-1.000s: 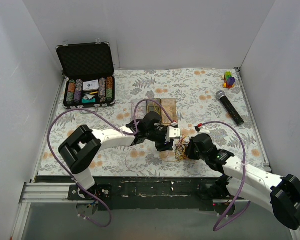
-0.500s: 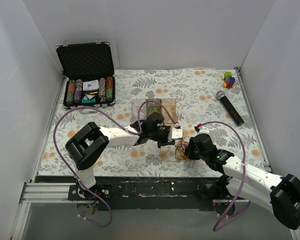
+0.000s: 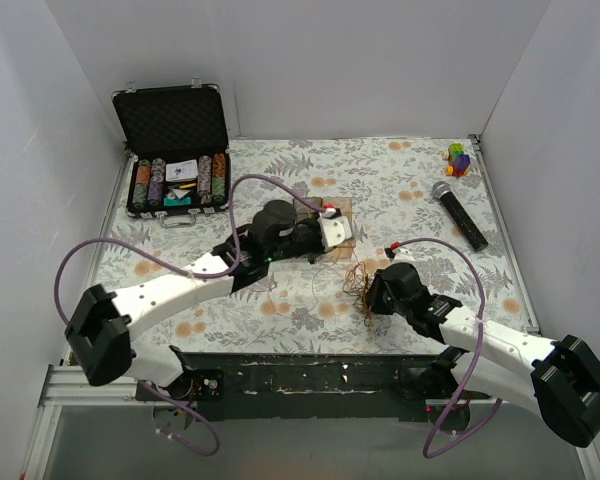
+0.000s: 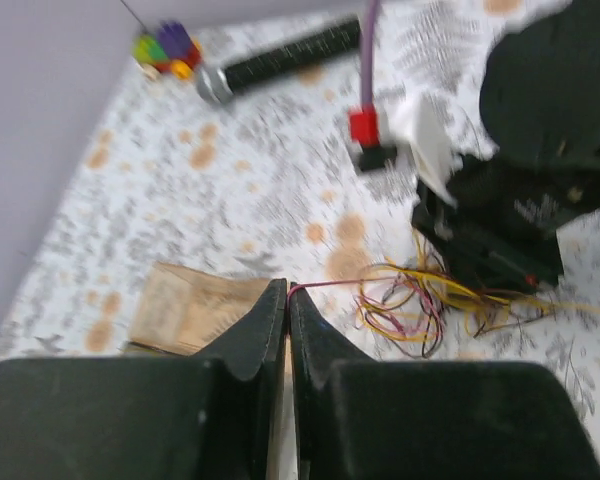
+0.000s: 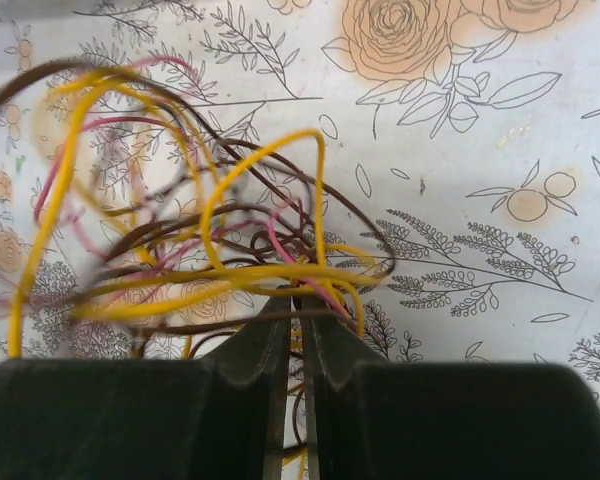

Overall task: Untangle the cables
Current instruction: Untie the cable.

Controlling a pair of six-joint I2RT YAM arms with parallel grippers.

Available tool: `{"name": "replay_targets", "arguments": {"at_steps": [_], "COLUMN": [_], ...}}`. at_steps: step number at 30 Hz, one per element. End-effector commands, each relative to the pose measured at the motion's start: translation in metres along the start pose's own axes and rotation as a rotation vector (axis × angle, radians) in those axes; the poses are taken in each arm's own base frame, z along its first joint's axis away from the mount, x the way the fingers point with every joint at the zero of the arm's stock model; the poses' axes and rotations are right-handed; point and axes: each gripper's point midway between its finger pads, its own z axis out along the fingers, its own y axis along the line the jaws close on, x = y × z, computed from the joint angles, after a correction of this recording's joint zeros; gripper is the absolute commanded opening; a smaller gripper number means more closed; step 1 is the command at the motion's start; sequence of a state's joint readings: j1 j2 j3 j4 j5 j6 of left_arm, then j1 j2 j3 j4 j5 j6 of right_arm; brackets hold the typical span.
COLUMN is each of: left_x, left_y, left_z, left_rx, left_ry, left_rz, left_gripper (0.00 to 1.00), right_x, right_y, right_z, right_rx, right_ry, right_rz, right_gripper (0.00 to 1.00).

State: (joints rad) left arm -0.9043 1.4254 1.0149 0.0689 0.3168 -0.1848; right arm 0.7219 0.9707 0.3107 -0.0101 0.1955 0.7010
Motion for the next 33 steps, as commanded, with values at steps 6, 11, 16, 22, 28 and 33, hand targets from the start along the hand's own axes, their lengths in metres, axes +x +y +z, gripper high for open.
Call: {"name": "replay_targets", "arguments": {"at_steps": [6, 11, 16, 22, 28, 33], "left_x": [-0.153, -0.199, -0.244, -0.299, -0.332, -0.346], "left_y": [0.059, 0.082, 0.118, 0.142, 0.160, 0.195], "left_z": [-0.093, -0.130, -0.170, -0.209, -0.232, -0.258], "left_rx": [-0.221, -0.328, -0.550, -0.761, -0.954, -1.131], "left_ry": [-0.272, -0.327, -0.389, -0.464, -0.456, -0.425], "left_rz": [0.079, 0.212, 0.456, 0.730, 0.995, 1.094], "left_gripper": [0.00, 0.00, 0.00, 0.00, 0.00, 0.00], "right_x": [0.021, 0.027, 0.031, 0.033, 0.031, 0.033], "right_y": [-0.014, -0.019, -0.023, -0.026, -0.025, -0.027], "right_z": [0.005, 0.007, 0.007, 0.007, 0.005, 0.003], "right_rx": [0.064, 0.081, 0.089, 0.094, 0.090, 0.088], "right_ry": [0.086, 0.100, 0.104, 0.106, 0.099, 0.099], "right_rz": [0.006, 0.008, 0.006, 0.005, 0.005, 0.005], "right_gripper": [0.16, 0.15, 0.15, 0.15, 0.15, 0.15]}}
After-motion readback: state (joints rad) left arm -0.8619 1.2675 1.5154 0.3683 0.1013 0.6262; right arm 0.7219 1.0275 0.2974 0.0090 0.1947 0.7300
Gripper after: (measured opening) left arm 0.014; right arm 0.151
